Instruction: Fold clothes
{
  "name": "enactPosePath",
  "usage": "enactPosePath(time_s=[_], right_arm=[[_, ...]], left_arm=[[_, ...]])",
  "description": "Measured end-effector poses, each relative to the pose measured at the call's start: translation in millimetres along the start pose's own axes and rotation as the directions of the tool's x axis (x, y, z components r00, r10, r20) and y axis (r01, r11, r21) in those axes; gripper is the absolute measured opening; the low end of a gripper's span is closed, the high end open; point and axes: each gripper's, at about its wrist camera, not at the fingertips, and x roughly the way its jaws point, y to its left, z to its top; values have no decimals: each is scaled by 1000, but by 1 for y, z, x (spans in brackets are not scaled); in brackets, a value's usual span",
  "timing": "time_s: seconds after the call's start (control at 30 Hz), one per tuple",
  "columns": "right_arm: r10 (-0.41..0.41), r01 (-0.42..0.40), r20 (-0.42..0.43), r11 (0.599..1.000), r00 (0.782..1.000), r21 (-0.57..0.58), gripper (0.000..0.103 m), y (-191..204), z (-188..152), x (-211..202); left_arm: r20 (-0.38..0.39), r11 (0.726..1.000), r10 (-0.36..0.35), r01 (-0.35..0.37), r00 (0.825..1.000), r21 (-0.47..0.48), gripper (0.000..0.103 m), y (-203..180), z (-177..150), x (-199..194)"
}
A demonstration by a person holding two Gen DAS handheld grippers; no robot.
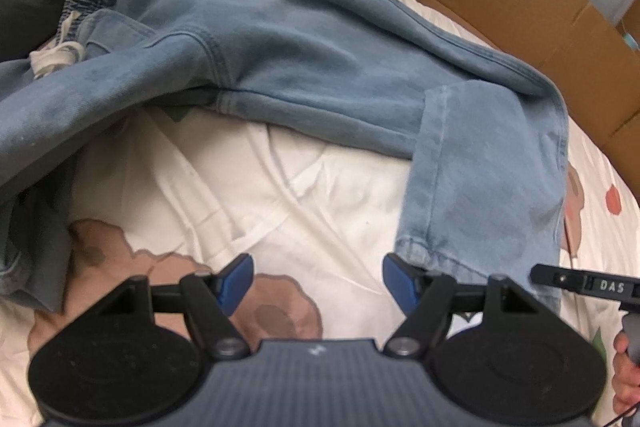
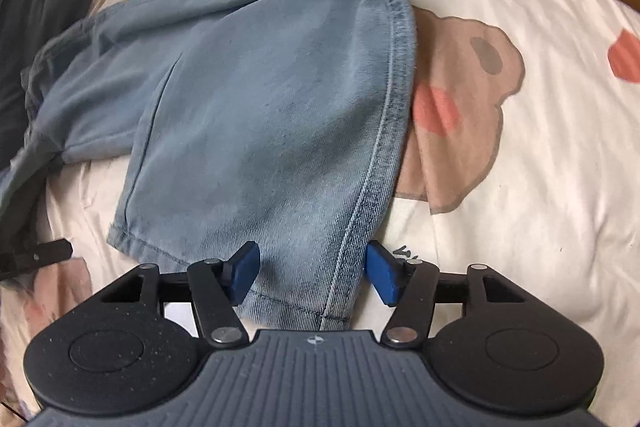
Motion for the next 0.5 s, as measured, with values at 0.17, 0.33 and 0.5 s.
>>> enactPosePath(time_s=[0.17,0.33,0.5], right_arm=[[-15,16,3,1000,1000,-27,10,0,4,-2],[-3,4,28,999,1000,-40,6,-11,13,-15],[-108,115,90,989,990,-88,5,-22,27,-28]], left_arm=[[4,1000,-7,7,1000,5,73,-2,-1,0],[5,1000,8,-8,1000,-17,73,6,1,1],[9,999,27,-27,1000,-32,73,13,1,1]])
